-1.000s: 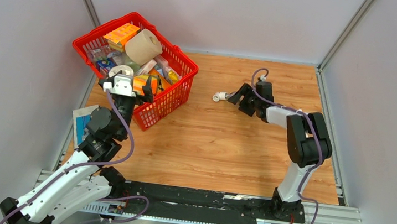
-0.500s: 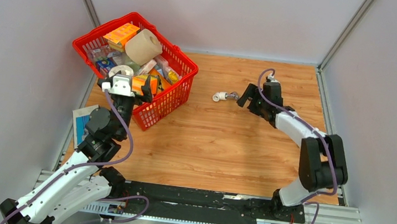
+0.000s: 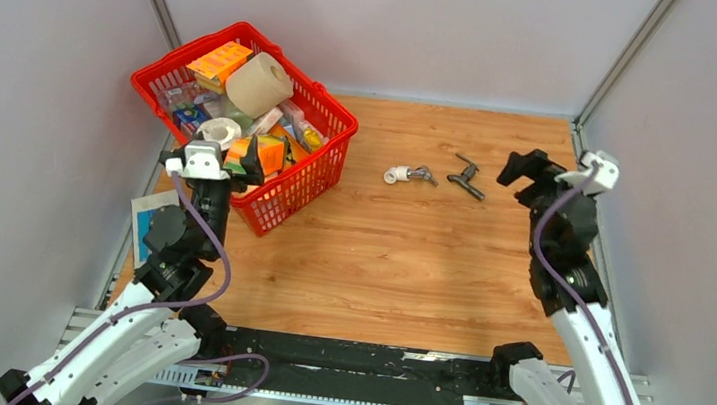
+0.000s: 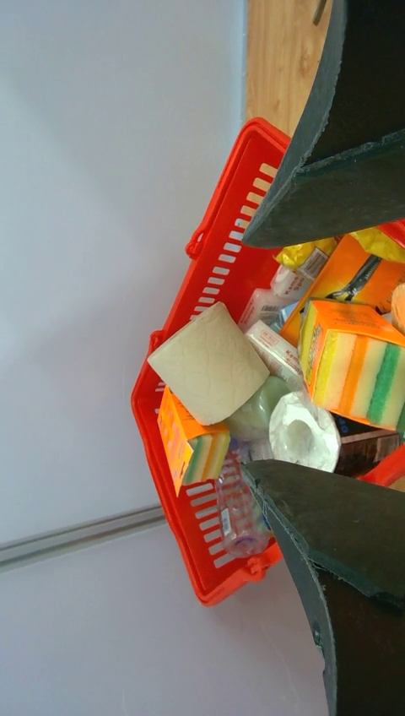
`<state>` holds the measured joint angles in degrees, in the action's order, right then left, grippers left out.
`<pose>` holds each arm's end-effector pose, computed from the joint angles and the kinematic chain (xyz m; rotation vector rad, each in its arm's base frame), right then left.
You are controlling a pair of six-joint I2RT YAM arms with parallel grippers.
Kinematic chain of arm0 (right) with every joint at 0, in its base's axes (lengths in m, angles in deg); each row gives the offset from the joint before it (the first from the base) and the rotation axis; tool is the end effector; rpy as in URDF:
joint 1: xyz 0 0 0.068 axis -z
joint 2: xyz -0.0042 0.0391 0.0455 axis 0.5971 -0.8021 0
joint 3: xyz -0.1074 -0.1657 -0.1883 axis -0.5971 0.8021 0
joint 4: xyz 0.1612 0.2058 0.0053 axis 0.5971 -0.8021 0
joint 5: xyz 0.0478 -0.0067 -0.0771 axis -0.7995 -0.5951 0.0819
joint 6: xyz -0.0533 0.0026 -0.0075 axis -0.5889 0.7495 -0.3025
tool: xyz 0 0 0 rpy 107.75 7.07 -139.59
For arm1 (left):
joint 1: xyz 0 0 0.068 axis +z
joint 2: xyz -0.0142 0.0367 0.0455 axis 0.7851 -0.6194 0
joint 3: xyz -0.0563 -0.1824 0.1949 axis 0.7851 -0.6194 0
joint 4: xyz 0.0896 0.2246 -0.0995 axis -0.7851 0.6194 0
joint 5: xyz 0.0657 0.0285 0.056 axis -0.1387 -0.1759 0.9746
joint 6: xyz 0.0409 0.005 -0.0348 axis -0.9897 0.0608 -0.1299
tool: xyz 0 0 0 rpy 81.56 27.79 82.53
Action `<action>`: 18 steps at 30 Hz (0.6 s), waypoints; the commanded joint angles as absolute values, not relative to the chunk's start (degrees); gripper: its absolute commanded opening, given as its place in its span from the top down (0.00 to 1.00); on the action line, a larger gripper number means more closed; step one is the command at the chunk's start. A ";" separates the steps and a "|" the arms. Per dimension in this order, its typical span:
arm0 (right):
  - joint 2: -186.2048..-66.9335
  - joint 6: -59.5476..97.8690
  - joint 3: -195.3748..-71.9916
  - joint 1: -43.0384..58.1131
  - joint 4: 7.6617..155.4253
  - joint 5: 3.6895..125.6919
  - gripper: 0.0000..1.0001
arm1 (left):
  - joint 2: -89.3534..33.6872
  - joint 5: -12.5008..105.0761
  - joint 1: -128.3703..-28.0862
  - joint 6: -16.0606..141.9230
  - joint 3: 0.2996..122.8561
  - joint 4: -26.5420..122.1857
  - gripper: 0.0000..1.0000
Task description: Install the water faucets
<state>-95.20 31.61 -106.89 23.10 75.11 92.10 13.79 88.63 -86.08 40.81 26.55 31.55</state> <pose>0.1988 0.0355 0.3565 0.3388 1.6682 0.1328 0.1251 -0.0613 0.3729 -0.0414 1.2584 -0.0051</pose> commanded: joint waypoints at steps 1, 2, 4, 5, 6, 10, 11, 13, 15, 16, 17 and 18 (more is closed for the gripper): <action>-84.01 27.48 -103.85 23.39 74.76 104.05 0.00 | 16.90 91.72 -85.57 38.61 25.18 26.11 0.00; -81.55 25.72 -103.23 23.39 74.76 104.06 0.00 | 17.68 92.07 -85.48 38.26 25.09 25.85 0.00; -77.68 23.34 -102.18 23.39 74.67 105.28 0.00 | 19.09 92.78 -85.13 37.73 24.22 24.71 0.00; -75.83 21.85 -101.82 23.31 74.58 105.46 0.00 | 19.62 93.13 -84.87 37.21 23.95 23.40 0.00; -74.33 20.19 -101.38 23.39 74.49 105.12 0.00 | 20.58 93.22 -84.78 36.51 23.17 22.77 0.00; -68.62 15.96 -99.10 23.39 75.02 107.31 0.00 | 23.74 94.89 -83.90 34.13 21.14 18.21 0.00; -67.73 14.91 -98.49 23.39 75.19 107.66 0.00 | 24.19 95.15 -83.81 33.60 20.09 17.41 0.00; -66.06 13.58 -96.82 23.39 75.54 108.97 0.00 | 25.68 95.85 -83.55 32.28 18.95 14.78 0.00; -64.65 13.23 -95.24 23.39 76.25 110.99 0.00 | 27.09 96.64 -83.28 32.10 17.72 12.84 0.00; -63.60 13.14 -94.44 23.31 76.86 111.44 0.00 | 27.88 96.56 -83.28 31.41 17.36 11.36 0.00; -62.46 13.14 -93.39 23.30 77.65 111.44 0.00 | 28.67 95.69 -83.28 30.62 16.05 10.30 0.00; -60.97 13.05 -92.34 23.39 78.53 111.18 0.00 | 28.94 94.81 -83.19 28.78 15.60 8.11 0.00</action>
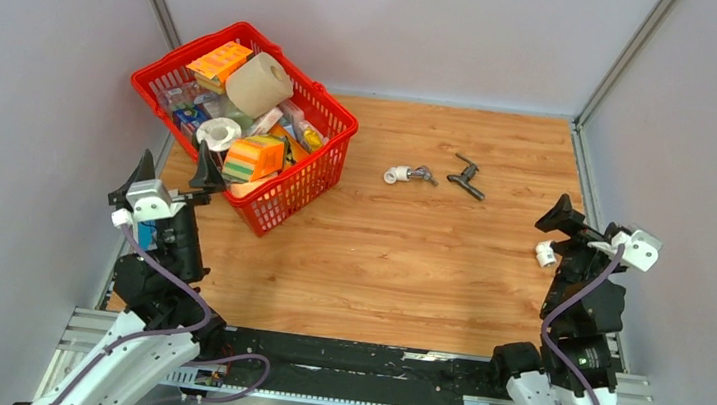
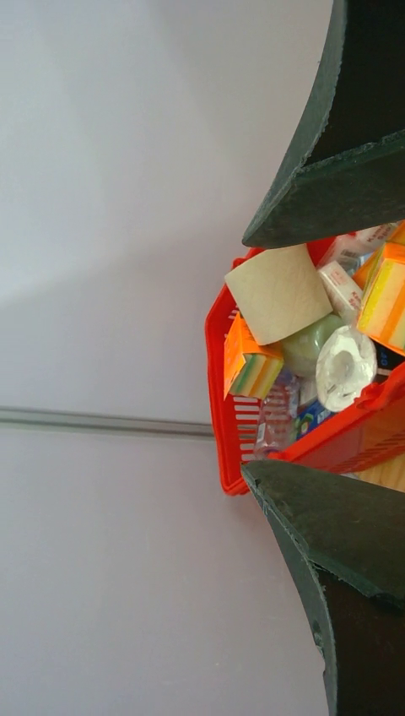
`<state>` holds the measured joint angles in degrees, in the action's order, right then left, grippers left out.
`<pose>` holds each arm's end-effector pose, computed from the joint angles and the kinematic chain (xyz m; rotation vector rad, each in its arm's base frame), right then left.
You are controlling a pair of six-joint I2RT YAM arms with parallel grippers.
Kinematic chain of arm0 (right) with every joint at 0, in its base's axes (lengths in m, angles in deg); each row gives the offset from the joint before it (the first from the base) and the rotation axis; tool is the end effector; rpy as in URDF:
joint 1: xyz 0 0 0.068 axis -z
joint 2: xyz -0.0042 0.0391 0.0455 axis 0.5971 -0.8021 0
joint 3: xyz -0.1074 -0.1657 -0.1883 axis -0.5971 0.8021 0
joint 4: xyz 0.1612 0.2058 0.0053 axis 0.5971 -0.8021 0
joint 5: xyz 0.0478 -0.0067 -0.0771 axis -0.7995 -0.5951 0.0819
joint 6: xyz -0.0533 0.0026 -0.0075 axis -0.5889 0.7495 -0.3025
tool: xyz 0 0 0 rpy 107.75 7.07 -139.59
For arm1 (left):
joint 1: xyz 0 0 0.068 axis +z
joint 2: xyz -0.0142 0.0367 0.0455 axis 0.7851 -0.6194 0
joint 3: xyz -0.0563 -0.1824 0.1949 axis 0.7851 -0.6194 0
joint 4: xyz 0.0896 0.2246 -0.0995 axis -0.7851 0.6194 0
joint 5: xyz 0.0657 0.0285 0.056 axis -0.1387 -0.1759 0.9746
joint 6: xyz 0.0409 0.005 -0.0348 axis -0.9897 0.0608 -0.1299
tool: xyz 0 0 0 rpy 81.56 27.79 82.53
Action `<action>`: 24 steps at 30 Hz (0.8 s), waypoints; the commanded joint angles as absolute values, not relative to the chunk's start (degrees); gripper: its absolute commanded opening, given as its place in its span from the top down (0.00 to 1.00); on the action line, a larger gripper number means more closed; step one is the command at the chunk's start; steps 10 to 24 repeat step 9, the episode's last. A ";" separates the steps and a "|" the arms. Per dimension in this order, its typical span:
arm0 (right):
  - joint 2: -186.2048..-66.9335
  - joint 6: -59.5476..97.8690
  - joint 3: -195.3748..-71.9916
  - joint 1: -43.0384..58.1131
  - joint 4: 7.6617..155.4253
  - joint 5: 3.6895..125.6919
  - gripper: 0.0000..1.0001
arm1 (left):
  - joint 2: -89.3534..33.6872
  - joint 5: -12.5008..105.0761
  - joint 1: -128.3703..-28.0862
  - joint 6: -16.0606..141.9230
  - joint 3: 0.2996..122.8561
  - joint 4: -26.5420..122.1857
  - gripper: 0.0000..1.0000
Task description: Install the water faucets
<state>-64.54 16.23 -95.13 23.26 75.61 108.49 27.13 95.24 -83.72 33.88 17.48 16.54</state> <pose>0.0880 -0.0007 0.3532 0.4132 1.3497 -0.1819 0.0834 -0.0247 0.3640 -0.2614 1.0172 0.0736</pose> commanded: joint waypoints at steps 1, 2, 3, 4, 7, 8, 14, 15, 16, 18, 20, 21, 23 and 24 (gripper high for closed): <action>-59.83 12.88 -91.20 23.39 79.67 110.83 0.00 | 29.20 94.54 -83.19 27.89 14.56 7.31 0.00; -58.42 12.87 -90.05 23.39 80.55 110.39 0.00 | 29.20 94.63 -83.19 26.67 14.28 5.99 0.00; -57.54 12.87 -89.35 23.31 80.90 110.13 0.00 | 29.12 94.80 -83.19 26.57 14.28 5.89 0.00; -56.40 12.87 -88.73 23.39 81.08 109.60 0.00 | 28.85 94.63 -83.19 26.83 14.54 6.68 0.00; -53.93 12.61 -87.67 23.31 81.61 109.77 0.00 | 28.50 94.01 -83.19 29.54 15.94 9.57 0.00; -53.32 12.70 -87.41 23.39 81.61 110.03 0.00 | 28.41 93.40 -83.19 30.16 16.65 10.37 0.00; -52.53 12.70 -87.06 23.31 81.61 110.12 0.00 | 28.33 92.96 -83.19 31.30 17.35 12.99 0.00; -52.53 12.70 -87.06 23.31 81.61 110.12 0.00 | 28.33 92.96 -83.19 31.30 17.35 12.99 0.00; -52.53 12.70 -87.06 23.31 81.61 110.12 0.00 | 28.33 92.96 -83.19 31.30 17.35 12.99 0.00; -52.53 12.70 -87.06 23.31 81.61 110.12 0.00 | 28.33 92.96 -83.19 31.30 17.35 12.99 0.00; -52.53 12.70 -87.06 23.31 81.61 110.12 0.00 | 28.33 92.96 -83.19 31.30 17.35 12.99 0.00; -52.53 12.70 -87.06 23.31 81.61 110.12 0.00 | 28.33 92.96 -83.19 31.30 17.35 12.99 0.00; -52.53 12.70 -87.06 23.31 81.61 110.12 0.00 | 28.33 92.96 -83.19 31.30 17.35 12.99 0.00; -52.53 12.70 -87.06 23.31 81.61 110.12 0.00 | 28.33 92.96 -83.19 31.30 17.35 12.99 0.00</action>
